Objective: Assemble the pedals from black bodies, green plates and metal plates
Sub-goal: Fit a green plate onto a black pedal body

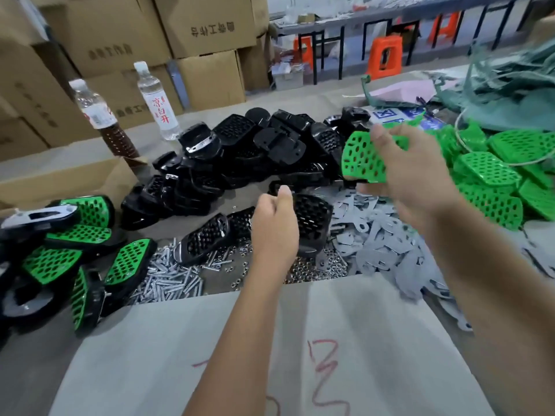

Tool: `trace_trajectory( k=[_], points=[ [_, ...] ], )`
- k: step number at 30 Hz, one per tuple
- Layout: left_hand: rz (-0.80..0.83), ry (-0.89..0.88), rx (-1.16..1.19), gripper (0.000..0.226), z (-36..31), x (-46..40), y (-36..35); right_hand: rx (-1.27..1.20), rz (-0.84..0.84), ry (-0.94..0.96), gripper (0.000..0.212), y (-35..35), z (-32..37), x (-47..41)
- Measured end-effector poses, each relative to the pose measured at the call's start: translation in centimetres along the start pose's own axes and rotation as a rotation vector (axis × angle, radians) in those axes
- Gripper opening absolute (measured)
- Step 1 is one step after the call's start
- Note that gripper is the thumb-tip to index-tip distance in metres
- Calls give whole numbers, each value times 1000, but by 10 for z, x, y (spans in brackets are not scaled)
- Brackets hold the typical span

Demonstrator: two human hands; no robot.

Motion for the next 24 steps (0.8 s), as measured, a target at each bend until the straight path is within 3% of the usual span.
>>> trace_trajectory(
  k=[2, 4, 6, 8, 10, 16, 24],
  points=[
    [49, -7, 15, 20, 8, -3, 16, -173, 168, -147, 18, -42, -24, 20],
    [114, -64, 28, 38, 15, -3, 30, -260, 299, -194, 11, -70, -51, 40],
    [88, -222, -74, 53, 12, -1, 45, -325, 359, -170, 19, -80, -69, 52],
    [23, -311, -123, 58, 10, 0, 56, -305, 349, -108, 29, -80, -78, 59],
    [-18, -271, -52, 54, 12, -1, 61, -265, 343, -65, 27, -78, -80, 61],
    [-60, -198, 160, 22, 16, -3, 56, -182, 328, 19, 24, -75, -77, 62],
    [-44, -150, 213, 24, 20, -4, 50, -192, 316, 43, 25, -75, -72, 64]
  ],
)
Point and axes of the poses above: each hand's wrist, its own x-axis away from the middle knuckle, its own y-axis out of the back of the hand, z = x × y, the point moved 7 cm from there along -x, towards the middle knuckle, and after that the axes turned 3 degrees about y, right-handed, at the moved point
